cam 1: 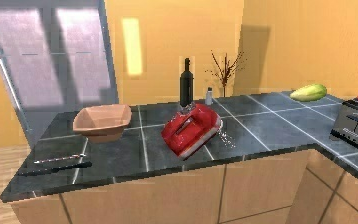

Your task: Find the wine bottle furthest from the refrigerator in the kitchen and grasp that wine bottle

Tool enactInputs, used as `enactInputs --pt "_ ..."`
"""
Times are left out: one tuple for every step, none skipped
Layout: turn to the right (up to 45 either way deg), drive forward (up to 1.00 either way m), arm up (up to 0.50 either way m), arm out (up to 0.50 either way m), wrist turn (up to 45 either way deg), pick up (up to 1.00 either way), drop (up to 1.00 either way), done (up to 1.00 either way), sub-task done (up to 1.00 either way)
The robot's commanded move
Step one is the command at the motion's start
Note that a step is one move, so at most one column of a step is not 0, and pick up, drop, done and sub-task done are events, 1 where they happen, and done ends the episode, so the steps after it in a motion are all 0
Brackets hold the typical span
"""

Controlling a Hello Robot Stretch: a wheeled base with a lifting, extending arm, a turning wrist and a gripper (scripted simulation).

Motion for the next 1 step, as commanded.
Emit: enactInputs --pt "0.0 0.0 0.0 0.0 0.0 0.0 0.0 1.0 0.0"
